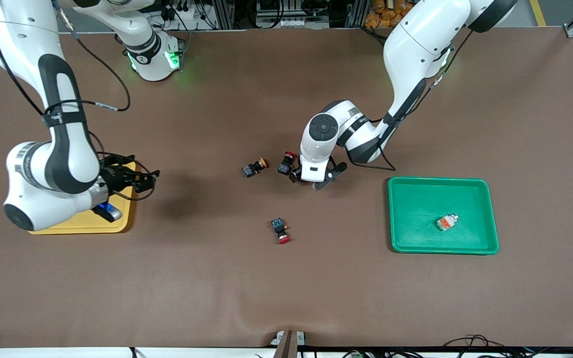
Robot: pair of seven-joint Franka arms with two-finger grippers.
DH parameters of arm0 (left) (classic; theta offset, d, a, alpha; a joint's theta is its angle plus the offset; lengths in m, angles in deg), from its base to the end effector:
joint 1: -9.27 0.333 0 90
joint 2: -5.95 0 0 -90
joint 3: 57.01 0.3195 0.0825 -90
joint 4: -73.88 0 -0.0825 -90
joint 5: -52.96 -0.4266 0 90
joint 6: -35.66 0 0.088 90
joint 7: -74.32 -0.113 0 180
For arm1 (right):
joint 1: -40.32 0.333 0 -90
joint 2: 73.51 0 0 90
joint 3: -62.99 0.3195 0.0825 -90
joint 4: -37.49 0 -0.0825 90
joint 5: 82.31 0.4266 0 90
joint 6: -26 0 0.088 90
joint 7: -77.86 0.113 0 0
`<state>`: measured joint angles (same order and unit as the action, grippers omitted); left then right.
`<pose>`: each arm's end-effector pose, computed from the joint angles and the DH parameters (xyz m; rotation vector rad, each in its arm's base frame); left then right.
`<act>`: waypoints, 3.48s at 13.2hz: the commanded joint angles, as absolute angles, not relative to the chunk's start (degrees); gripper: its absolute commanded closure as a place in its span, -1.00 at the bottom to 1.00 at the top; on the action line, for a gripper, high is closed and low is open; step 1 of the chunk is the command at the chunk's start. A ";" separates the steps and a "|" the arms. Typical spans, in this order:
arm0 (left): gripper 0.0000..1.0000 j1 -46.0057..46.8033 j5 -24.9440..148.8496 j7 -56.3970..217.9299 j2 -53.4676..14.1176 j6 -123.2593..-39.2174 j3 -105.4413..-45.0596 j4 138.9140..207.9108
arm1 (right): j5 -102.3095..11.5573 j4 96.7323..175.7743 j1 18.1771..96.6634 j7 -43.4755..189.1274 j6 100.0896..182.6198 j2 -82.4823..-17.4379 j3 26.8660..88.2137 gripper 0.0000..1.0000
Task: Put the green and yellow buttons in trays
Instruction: 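Reach the left gripper to a second green button while the right gripper reaches yellow, then grasp the green button with the left gripper while the right gripper grasps yellow, then place the green button in the green tray while the right gripper carries yellow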
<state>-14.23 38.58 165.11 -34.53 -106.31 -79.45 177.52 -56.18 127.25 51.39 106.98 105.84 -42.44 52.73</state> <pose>0.4807 -0.4819 0.1412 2.9041 1.0176 -0.1169 0.6409 0.0768 0.2840 -2.6422 0.8007 1.1104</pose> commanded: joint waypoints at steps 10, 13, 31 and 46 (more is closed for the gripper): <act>1.00 -5.77 36.88 157.84 -28.87 -102.70 -79.60 177.94 | -49.53 134.78 70.80 135.06 125.64 -44.51 52.27 -1.00; 1.00 0.90 37.75 146.51 -25.09 -96.10 -79.78 177.85 | -49.18 135.32 75.11 140.42 132.41 -43.81 52.27 -1.00; -1.00 24.57 38.37 121.60 -29.48 -94.86 -82.68 175.21 | -50.14 140.77 84.88 143.07 150.89 -37.39 52.09 0.26; -1.00 26.23 39.16 100.10 -16.21 -62.28 -85.93 158.34 | -56.55 140.41 83.30 102.87 121.89 -43.02 27.59 1.00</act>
